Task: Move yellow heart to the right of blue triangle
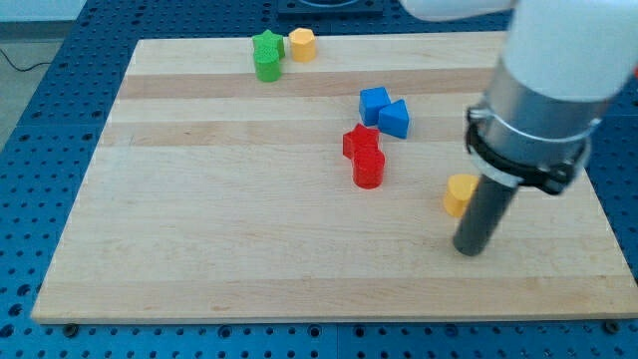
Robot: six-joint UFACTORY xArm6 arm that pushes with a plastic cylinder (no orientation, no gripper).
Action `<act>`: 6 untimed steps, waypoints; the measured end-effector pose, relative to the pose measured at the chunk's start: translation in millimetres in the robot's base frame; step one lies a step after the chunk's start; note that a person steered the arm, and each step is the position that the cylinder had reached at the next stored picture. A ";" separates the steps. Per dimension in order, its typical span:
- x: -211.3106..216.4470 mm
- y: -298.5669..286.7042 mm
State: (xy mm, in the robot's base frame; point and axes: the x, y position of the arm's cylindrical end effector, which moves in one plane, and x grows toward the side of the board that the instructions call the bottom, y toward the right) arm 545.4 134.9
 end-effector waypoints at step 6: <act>-64.5 39.8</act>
